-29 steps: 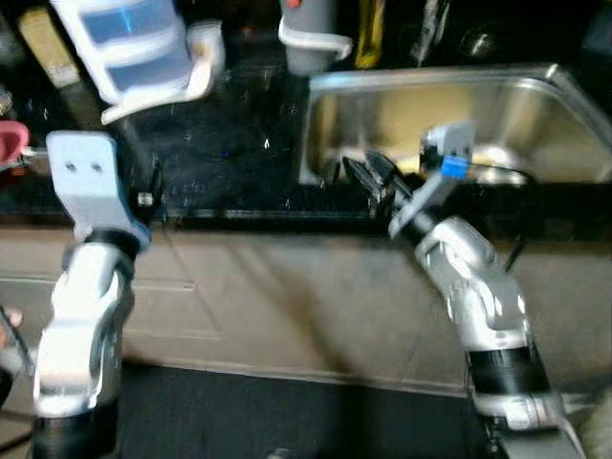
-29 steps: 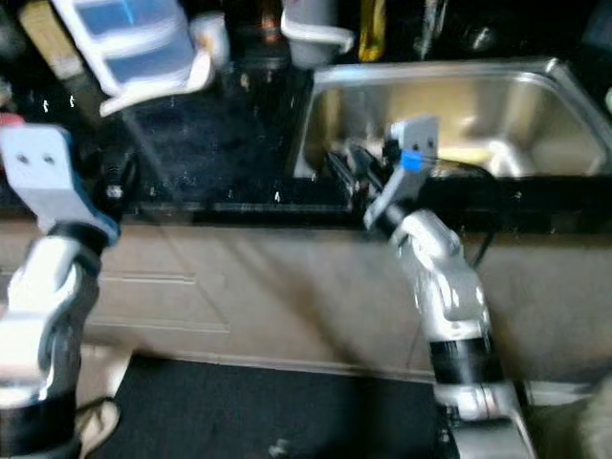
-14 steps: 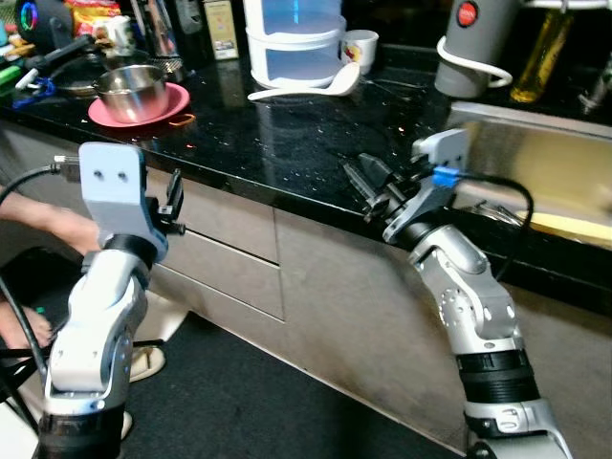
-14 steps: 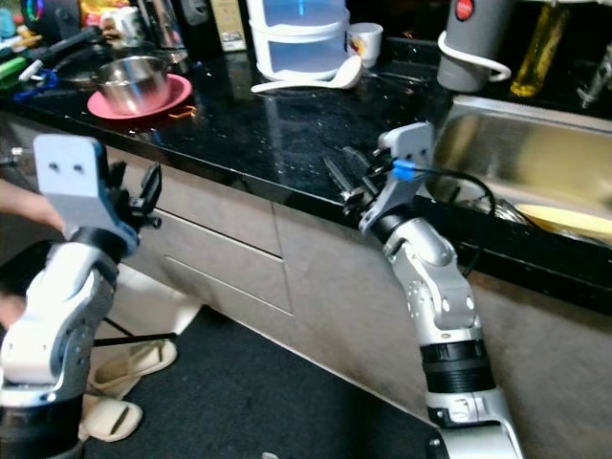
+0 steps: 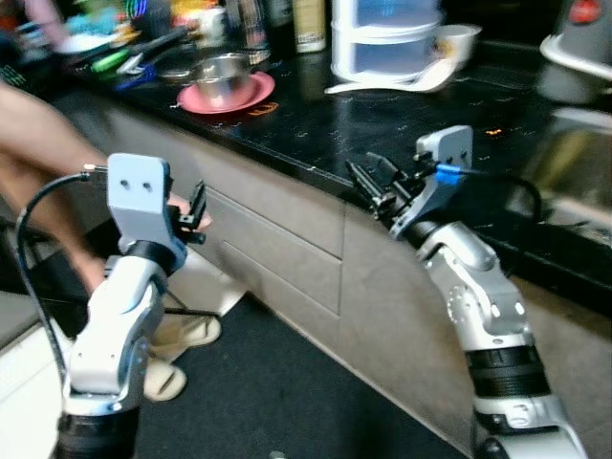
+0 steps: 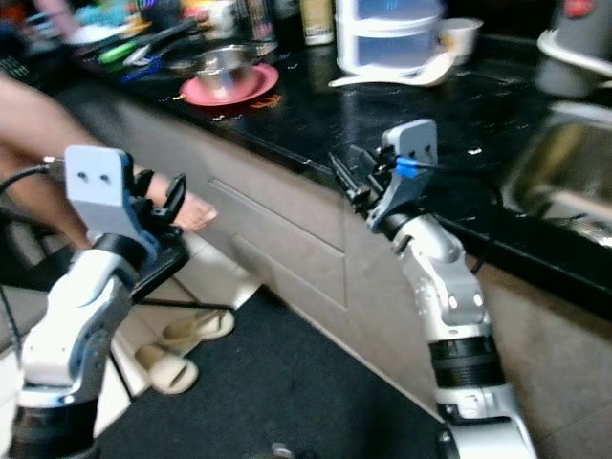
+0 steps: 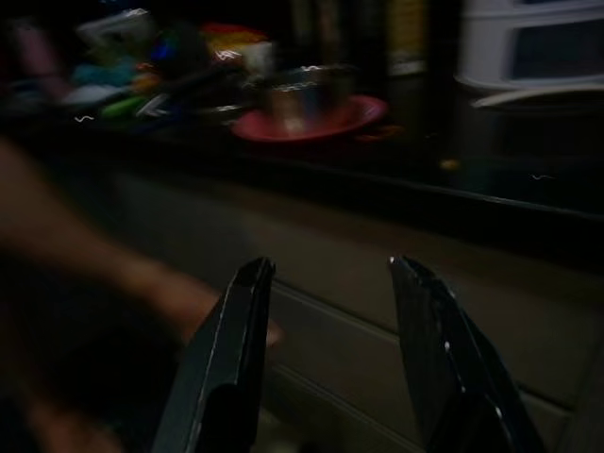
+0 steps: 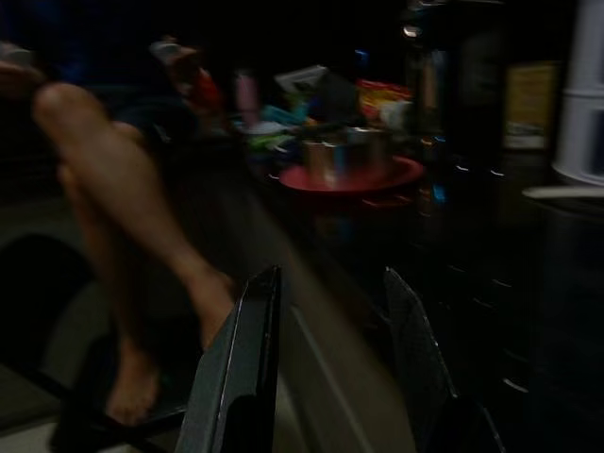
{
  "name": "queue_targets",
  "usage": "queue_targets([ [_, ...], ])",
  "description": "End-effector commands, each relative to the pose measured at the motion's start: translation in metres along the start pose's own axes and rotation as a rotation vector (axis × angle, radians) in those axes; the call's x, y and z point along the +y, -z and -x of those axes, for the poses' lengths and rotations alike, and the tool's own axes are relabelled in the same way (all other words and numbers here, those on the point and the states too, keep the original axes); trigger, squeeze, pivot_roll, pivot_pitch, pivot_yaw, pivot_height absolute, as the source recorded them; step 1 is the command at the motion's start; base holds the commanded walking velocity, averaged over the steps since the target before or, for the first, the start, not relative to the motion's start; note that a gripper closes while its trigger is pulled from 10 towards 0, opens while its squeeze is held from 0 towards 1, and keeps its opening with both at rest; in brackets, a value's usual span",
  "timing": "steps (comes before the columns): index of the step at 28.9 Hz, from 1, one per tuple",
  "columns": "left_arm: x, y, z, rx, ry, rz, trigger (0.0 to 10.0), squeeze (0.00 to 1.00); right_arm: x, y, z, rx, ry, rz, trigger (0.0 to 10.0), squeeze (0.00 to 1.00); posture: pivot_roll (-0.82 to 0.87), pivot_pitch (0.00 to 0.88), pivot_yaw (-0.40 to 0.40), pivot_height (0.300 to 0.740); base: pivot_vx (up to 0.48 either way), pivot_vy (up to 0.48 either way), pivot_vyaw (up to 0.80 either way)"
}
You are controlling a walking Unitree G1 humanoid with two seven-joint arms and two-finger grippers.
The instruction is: Kitchen organization
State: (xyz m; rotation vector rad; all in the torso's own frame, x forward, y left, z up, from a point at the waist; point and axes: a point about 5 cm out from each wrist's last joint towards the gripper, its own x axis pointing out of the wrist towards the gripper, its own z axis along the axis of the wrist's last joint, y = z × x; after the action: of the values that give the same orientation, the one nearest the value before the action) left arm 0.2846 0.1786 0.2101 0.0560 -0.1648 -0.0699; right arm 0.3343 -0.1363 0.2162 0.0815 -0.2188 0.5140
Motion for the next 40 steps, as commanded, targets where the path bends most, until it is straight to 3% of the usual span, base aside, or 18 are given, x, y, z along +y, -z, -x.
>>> queue_targets([
  [1,0.0,0.002,0.001,0.013,0.002,0.002,10.0,0.0,0.003,0.0,-0.002,-0.005,-0.012,0.001,10.0,0.0,-0.03,0.0,0.025,0.732,0.0,0.0,0.43],
  [18,0.004,-0.001,0.003,-0.002,0.003,-0.003,10.0,0.0,0.004,-0.003,-0.005,-0.031,-0.004,-0.021,10.0,0.0,-0.03,0.009,0.028,0.732,0.0,0.0,0.0],
  [26,0.0,0.0,0.003,0.002,0.021,-0.01,10.0,0.0,0.009,-0.006,-0.006,-0.048,-0.049,-0.046,10.0,0.0,-0.03,0.013,0.027,0.732,0.264,0.0,0.0],
  [36,-0.001,0.0,0.002,0.002,0.032,-0.019,10.0,0.0,0.013,-0.005,-0.006,-0.041,-0.081,-0.037,10.0,0.0,-0.03,0.011,0.027,0.732,0.289,0.0,0.79],
  [40,-0.005,0.0,0.002,0.004,0.047,-0.019,10.0,0.0,0.013,-0.004,-0.007,-0.038,-0.07,-0.023,10.0,0.0,-0.03,0.009,0.027,0.732,0.288,0.0,0.0],
])
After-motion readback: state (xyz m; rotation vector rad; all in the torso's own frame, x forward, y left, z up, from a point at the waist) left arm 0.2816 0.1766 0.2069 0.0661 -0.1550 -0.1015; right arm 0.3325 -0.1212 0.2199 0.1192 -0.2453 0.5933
